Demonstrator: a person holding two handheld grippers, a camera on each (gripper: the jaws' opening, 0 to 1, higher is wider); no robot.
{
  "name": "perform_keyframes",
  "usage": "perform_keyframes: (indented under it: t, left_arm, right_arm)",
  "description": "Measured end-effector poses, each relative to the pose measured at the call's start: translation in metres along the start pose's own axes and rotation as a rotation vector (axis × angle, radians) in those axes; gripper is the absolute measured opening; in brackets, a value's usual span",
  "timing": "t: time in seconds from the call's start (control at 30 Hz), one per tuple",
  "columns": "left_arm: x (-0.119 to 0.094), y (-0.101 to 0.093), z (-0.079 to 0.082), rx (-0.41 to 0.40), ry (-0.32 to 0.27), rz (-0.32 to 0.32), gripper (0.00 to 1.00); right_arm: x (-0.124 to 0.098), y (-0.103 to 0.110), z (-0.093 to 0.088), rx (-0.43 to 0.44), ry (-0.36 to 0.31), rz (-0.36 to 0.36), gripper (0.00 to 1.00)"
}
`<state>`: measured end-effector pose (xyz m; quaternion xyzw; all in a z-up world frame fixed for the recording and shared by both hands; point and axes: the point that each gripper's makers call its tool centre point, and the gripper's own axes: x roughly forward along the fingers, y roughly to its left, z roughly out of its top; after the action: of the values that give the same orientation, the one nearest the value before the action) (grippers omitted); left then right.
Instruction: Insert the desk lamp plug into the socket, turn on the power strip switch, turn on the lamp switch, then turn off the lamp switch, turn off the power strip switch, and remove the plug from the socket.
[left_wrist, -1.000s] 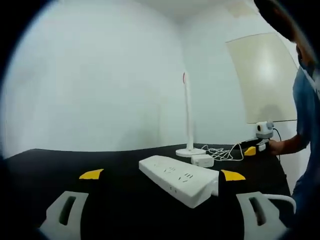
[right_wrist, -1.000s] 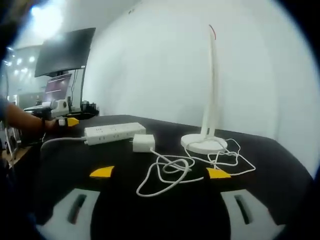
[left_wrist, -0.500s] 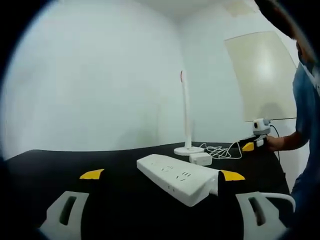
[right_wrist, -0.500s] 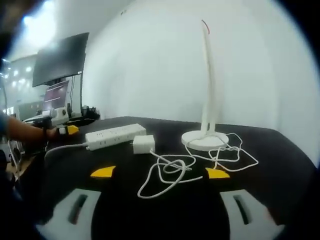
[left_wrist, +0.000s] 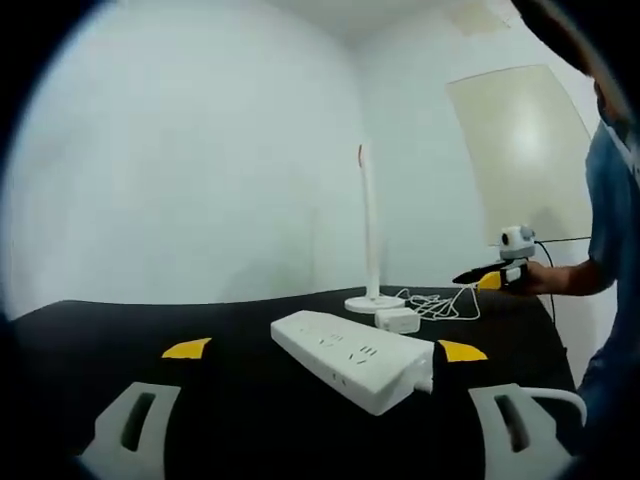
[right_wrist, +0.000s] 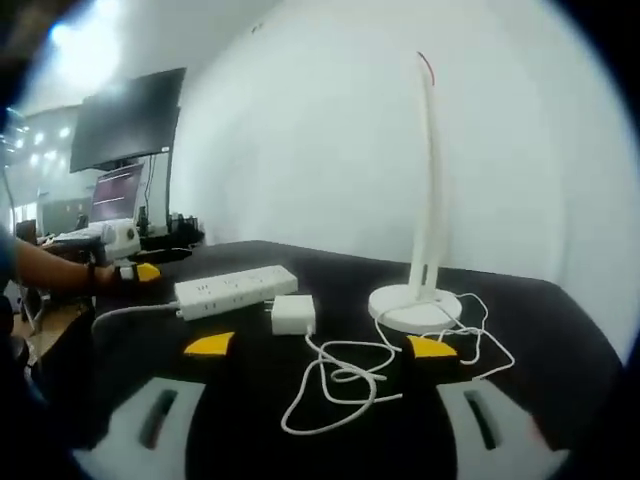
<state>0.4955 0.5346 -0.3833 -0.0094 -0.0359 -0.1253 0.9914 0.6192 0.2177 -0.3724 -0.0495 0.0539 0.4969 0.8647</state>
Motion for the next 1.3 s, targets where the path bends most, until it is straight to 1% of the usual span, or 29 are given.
perform_keyframes:
  t: [0.17, 0.27, 0.37, 0.6, 0.7, 0.73, 0.8, 1.0, 1.13, 1.2, 1.3]
  left_arm:
    - [-0.001, -0.001, 0.002, 0.002, -0.009, -0.004, 0.85]
    - [-0.001, 0.000, 0.003, 0.001, -0.014, -0.005, 0.84]
    - [-0.002, -0.001, 0.002, 0.005, -0.008, -0.008, 0.84]
    - [-0.004, 0.000, 0.006, 0.014, -0.023, -0.008, 0.82]
    - [-0.004, 0.001, 0.004, 0.019, -0.014, -0.006, 0.82]
    - [-0.004, 0.002, 0.004, 0.017, -0.012, -0.008, 0.82]
    - [-0.004, 0.002, 0.004, 0.015, -0.009, -0.008, 0.82]
    - [-0.005, -0.001, 0.004, 0.013, -0.008, -0.022, 0.81]
    - [-0.006, -0.002, 0.002, 0.007, 0.004, -0.033, 0.81]
    - [-0.006, -0.003, 0.001, 0.010, 0.015, -0.040, 0.81]
    - [-0.008, -0.006, 0.002, 0.008, 0.011, -0.052, 0.81]
  right_arm:
    - [0.005, 0.005, 0.005, 0.011, -0.001, 0.009, 0.65]
    - [0.004, 0.010, 0.010, -0.010, -0.012, 0.015, 0.65]
    - [0.004, 0.011, 0.011, -0.012, -0.014, 0.016, 0.65]
    - [0.003, 0.010, 0.014, -0.007, -0.007, 0.017, 0.66]
    - [0.000, 0.008, 0.022, -0.004, -0.025, 0.019, 0.66]
    - [-0.001, 0.010, 0.026, -0.010, -0.032, 0.021, 0.66]
    - [-0.002, 0.011, 0.029, -0.022, -0.031, 0.022, 0.66]
    - [-0.001, 0.015, 0.026, -0.040, -0.010, 0.032, 0.66]
    - [0.003, 0.017, 0.022, -0.040, -0.002, 0.044, 0.66]
    - [0.006, 0.015, 0.020, -0.042, 0.005, 0.045, 0.65]
    - [0.008, 0.012, 0.023, -0.045, 0.010, 0.043, 0.66]
